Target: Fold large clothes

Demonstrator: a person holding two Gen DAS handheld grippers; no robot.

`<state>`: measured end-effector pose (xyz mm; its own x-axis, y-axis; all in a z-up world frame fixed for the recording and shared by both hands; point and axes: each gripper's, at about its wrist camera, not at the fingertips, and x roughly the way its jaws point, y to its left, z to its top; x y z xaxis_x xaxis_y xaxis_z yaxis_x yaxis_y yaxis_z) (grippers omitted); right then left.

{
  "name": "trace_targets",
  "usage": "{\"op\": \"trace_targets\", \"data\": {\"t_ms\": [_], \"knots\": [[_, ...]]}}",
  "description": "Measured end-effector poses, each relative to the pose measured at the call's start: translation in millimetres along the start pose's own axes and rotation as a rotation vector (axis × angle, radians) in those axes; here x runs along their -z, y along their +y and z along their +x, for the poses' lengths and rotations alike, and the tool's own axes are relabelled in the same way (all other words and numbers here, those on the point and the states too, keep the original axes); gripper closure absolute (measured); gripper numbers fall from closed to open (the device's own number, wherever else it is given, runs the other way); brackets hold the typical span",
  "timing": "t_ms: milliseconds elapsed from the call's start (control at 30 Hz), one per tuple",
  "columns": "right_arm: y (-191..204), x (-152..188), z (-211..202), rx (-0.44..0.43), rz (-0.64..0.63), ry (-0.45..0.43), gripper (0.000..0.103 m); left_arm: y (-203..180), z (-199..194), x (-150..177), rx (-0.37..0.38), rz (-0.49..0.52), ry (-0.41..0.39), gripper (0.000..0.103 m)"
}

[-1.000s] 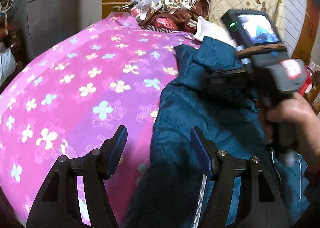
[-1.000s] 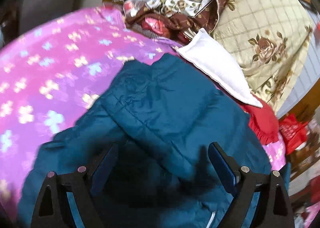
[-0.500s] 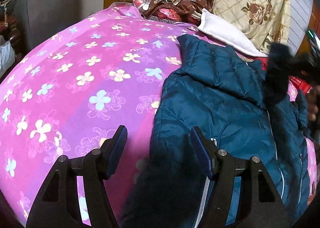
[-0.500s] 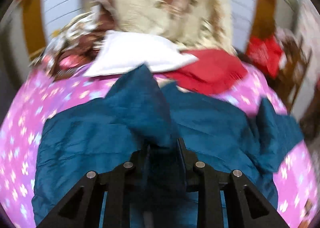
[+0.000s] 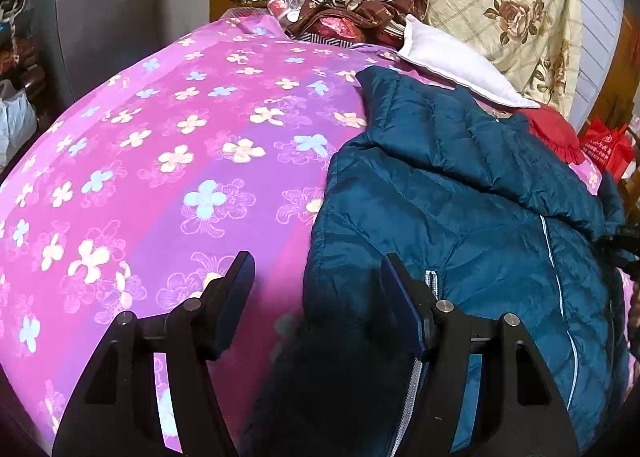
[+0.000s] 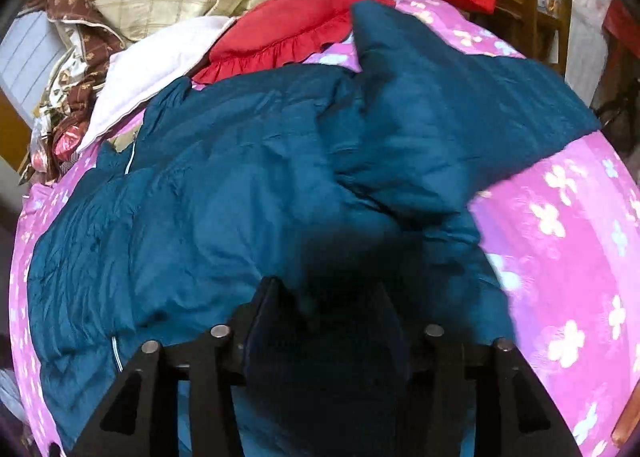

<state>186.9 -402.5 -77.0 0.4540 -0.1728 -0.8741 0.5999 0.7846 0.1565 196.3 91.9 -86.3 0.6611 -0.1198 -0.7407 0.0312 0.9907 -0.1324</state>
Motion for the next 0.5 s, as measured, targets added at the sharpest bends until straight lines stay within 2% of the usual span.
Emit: {"op": "trace_targets", "data": {"t_ms": [100, 167, 267, 400, 500], "knots": [[-11, 9, -20, 0.026, -0.038, -0.03, 0.054, 0, 1, 1, -0.01, 0.002, 0.002, 0.037], [-16, 13, -39, 0.063, -0.068, -0.098, 0.054, 1, 1, 1, -0.004, -0.008, 0.006, 0.037], [-12, 9, -46, 0.07, -0.093, -0.131, 0.054, 1, 1, 2, 0.001, -0.014, 0.006, 0.037], [11, 1, -21, 0.037, -0.114, -0.067, 0.054, -1, 3, 4, -0.011, 0.001, 0.01, 0.037], [28, -2, 13, 0.039, -0.084, -0.008, 0.054, -1, 8, 4, -0.016, 0.004, 0.024, 0.037]]}}
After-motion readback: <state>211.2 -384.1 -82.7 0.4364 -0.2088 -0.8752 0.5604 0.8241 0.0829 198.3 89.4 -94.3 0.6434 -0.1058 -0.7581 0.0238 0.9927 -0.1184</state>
